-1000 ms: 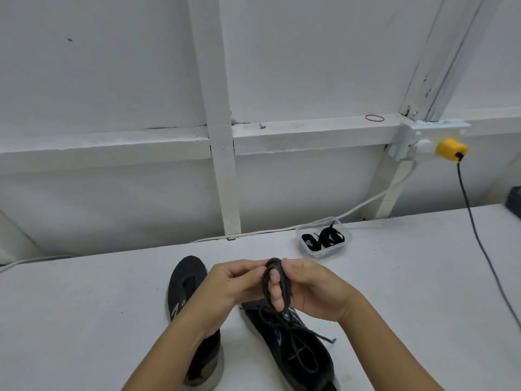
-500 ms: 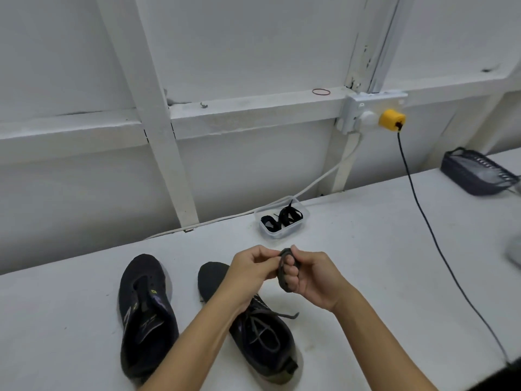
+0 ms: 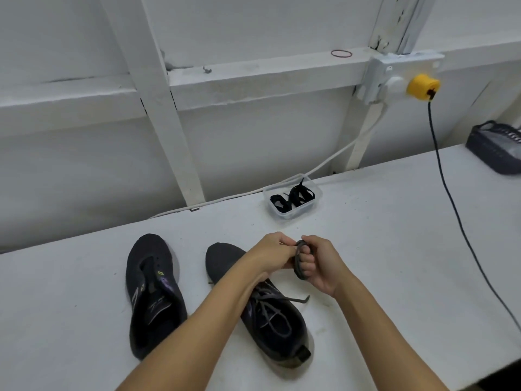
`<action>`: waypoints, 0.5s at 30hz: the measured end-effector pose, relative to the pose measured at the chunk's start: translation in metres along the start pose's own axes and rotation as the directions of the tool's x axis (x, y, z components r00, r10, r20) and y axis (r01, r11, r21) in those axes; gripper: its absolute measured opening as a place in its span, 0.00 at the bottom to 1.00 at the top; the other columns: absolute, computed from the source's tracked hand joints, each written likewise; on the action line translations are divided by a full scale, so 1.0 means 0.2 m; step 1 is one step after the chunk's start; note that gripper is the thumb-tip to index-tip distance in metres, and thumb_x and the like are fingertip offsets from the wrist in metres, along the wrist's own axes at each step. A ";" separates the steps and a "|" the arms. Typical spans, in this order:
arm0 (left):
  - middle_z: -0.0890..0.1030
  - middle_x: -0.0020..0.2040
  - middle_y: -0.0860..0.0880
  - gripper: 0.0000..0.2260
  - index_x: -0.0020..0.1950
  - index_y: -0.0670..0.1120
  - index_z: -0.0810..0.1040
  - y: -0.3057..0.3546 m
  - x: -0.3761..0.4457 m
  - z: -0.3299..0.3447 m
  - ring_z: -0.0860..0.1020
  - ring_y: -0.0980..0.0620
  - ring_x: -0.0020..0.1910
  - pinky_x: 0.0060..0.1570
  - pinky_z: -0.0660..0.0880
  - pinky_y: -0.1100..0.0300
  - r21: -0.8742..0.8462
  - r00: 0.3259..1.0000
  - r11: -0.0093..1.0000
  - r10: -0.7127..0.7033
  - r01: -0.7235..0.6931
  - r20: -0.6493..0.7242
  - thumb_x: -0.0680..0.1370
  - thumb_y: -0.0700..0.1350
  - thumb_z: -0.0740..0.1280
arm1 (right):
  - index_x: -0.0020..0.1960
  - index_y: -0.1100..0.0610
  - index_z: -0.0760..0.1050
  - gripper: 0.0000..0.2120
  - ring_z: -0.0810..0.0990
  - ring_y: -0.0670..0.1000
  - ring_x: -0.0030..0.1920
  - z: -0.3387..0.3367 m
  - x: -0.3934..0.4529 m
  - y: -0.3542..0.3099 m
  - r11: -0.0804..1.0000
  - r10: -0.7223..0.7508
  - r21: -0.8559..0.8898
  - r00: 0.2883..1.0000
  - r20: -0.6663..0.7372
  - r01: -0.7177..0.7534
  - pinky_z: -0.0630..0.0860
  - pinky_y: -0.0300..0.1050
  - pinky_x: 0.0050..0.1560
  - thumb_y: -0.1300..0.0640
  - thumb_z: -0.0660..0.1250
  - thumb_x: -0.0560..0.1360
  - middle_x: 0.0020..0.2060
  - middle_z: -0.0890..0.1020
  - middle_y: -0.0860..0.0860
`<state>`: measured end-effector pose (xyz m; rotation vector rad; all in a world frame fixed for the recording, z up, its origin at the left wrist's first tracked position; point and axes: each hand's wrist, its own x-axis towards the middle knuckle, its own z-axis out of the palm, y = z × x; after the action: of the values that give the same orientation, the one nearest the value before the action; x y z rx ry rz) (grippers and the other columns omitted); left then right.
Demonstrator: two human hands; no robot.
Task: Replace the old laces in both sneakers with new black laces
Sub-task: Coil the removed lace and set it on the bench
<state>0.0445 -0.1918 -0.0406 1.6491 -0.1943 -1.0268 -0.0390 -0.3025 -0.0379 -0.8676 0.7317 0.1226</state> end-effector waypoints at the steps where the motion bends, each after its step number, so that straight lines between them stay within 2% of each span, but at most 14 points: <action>1: 0.84 0.51 0.38 0.10 0.52 0.41 0.78 0.01 0.01 0.00 0.84 0.44 0.47 0.58 0.80 0.46 0.003 1.000 1.000 -0.012 0.012 0.007 0.73 0.40 0.74 | 0.32 0.53 0.60 0.19 0.56 0.47 0.22 0.01 0.02 0.00 0.999 -0.020 -0.033 0.999 -0.036 0.019 0.54 0.38 0.21 0.55 0.55 0.82 0.23 0.58 0.48; 4: 0.84 0.44 0.39 0.02 0.45 0.41 0.79 0.02 0.03 0.02 0.83 0.45 0.42 0.57 0.80 0.45 0.063 1.000 0.998 -0.008 0.009 -0.021 0.75 0.37 0.70 | 0.31 0.54 0.61 0.18 0.56 0.50 0.25 0.04 0.05 0.01 0.980 -0.123 -0.176 0.979 -0.165 0.093 0.55 0.40 0.26 0.57 0.57 0.79 0.25 0.60 0.51; 7: 0.81 0.38 0.38 0.07 0.35 0.43 0.79 0.01 0.07 0.04 0.80 0.45 0.40 0.57 0.79 0.41 0.149 0.998 0.988 -0.019 0.027 -0.059 0.72 0.37 0.65 | 0.28 0.56 0.63 0.19 0.59 0.51 0.23 0.05 0.06 0.01 0.950 -0.182 -0.297 0.947 -0.266 0.099 0.57 0.41 0.26 0.60 0.58 0.77 0.23 0.64 0.52; 10: 0.83 0.41 0.37 0.05 0.37 0.44 0.80 0.00 0.09 0.06 0.82 0.43 0.42 0.58 0.79 0.43 0.191 0.997 0.981 -0.021 0.036 -0.079 0.70 0.40 0.64 | 0.26 0.56 0.65 0.19 0.62 0.51 0.22 0.05 0.07 0.00 0.911 -0.208 -0.409 0.921 -0.329 0.060 0.60 0.42 0.28 0.60 0.57 0.76 0.22 0.67 0.52; 12: 0.82 0.41 0.38 0.04 0.39 0.44 0.78 0.01 0.10 0.07 0.81 0.40 0.43 0.54 0.81 0.48 0.215 0.994 0.976 -0.012 0.035 -0.107 0.72 0.38 0.65 | 0.29 0.57 0.66 0.18 0.65 0.51 0.24 0.04 0.08 -0.01 0.867 -0.246 -0.496 0.899 -0.362 0.037 0.62 0.43 0.29 0.58 0.55 0.78 0.22 0.68 0.51; 15: 0.77 0.39 0.44 0.05 0.39 0.45 0.75 0.04 0.10 0.10 0.77 0.46 0.40 0.48 0.80 0.49 0.245 0.995 0.969 -0.004 0.030 -0.103 0.73 0.37 0.63 | 0.32 0.58 0.68 0.18 0.67 0.51 0.26 0.03 0.10 -0.02 0.845 -0.258 -0.535 0.888 -0.382 0.016 0.64 0.43 0.31 0.56 0.56 0.80 0.21 0.68 0.49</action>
<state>0.0458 -0.2210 -0.0452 1.9266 -0.2481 -0.9575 -0.0195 -0.3052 -0.0444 -1.5016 1.0828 -0.0161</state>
